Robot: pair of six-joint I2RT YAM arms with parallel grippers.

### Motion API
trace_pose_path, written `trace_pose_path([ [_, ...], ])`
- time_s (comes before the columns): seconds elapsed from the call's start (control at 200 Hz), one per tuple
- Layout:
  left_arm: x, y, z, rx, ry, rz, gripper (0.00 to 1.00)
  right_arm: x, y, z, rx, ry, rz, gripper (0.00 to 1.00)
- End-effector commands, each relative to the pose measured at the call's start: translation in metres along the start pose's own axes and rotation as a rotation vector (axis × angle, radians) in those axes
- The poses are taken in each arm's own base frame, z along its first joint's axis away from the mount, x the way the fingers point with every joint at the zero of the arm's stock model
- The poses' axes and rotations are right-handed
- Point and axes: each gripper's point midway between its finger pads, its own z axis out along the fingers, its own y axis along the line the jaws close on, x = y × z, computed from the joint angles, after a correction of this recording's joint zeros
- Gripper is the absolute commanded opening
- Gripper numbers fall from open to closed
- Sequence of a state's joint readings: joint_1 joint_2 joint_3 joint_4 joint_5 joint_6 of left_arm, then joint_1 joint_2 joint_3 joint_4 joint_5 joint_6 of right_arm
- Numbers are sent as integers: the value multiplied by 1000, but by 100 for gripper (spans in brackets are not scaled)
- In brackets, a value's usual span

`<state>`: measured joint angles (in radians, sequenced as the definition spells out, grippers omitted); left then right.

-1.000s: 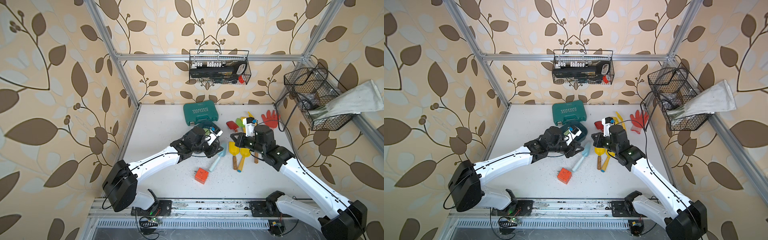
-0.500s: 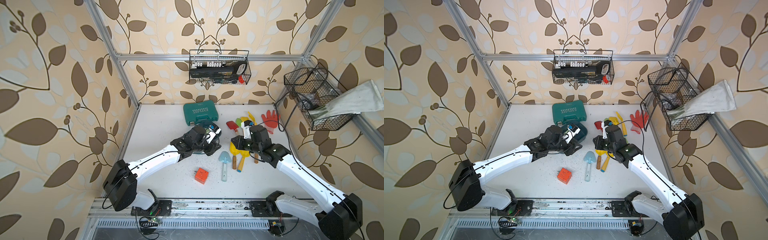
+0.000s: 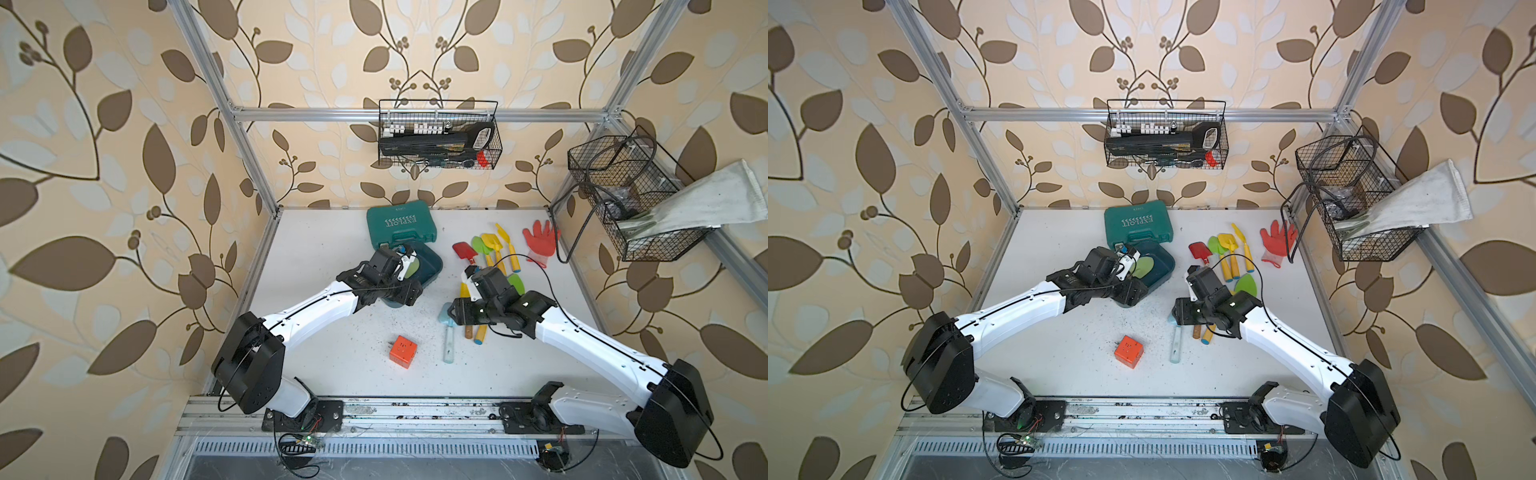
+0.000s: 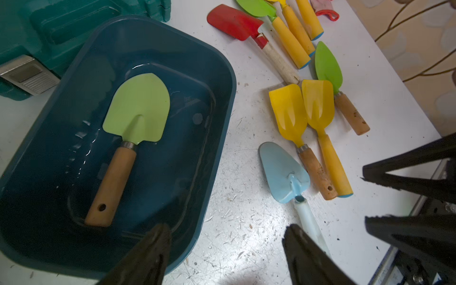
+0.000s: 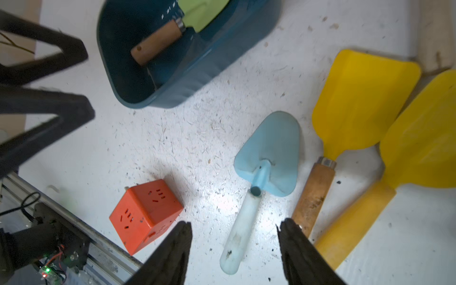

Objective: Take the shovel out of the storage box
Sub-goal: Move the shovel to the center of the board.

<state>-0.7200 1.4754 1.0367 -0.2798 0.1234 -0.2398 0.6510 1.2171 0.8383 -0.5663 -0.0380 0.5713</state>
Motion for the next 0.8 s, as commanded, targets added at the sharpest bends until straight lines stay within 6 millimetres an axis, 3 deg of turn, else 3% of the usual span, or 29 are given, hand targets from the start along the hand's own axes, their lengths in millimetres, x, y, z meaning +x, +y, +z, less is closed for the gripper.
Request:
trace_pose_path([
  [0.0, -9, 2, -18, -36, -46, 14, 81, 26, -13, 14, 122, 51, 5, 61],
  [0.34, -9, 10, -18, -79, -41, 7, 91, 57, -19, 48, 204, 101, 38, 64],
  [0.795, -10, 10, -24, -82, -53, 12, 94, 66, -14, 85, 216, 153, 44, 42],
])
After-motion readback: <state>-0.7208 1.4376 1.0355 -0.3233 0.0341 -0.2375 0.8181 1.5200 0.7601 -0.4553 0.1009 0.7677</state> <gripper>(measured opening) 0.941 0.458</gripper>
